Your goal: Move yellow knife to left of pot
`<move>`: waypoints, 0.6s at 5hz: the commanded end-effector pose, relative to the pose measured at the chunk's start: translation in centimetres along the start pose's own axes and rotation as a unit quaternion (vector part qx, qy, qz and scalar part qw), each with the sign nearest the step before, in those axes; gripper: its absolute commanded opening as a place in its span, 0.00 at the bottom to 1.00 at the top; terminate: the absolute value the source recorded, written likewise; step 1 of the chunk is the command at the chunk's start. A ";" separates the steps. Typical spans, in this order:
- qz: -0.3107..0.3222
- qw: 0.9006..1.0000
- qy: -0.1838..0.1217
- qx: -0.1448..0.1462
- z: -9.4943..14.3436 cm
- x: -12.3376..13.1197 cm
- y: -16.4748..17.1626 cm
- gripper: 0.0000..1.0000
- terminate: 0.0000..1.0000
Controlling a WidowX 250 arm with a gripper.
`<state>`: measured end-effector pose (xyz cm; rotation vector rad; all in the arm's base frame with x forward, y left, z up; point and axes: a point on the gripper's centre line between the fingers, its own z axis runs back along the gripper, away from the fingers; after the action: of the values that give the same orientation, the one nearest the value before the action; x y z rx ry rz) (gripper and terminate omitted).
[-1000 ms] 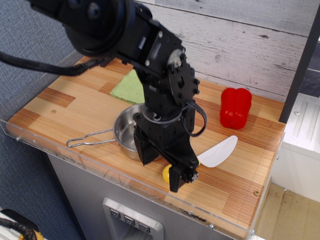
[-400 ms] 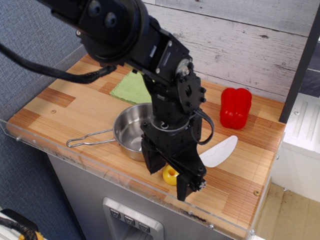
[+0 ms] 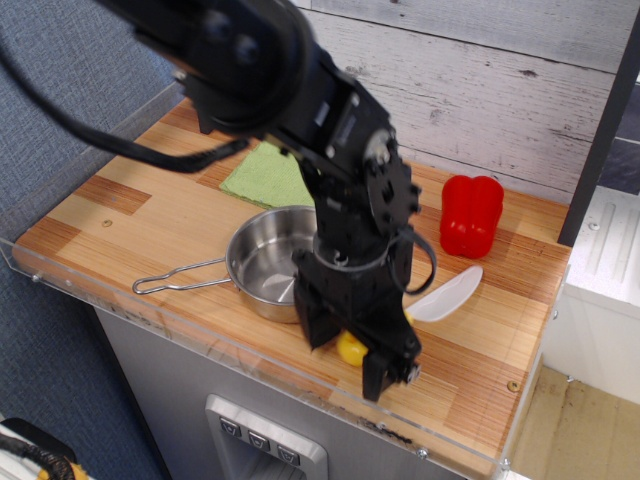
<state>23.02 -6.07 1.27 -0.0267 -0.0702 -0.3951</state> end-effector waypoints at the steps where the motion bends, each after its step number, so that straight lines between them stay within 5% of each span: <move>1: 0.016 1.000 -0.016 0.004 0.3 3.0 1.7 1.00 0.00; 2: 0.015 1.000 -0.015 0.007 0.0 3.2 1.8 1.00 0.00; 3: 0.017 1.000 -0.022 0.005 0.3 3.2 1.6 0.00 0.00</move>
<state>26.35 -6.04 0.92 -0.0284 -0.0782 -0.3565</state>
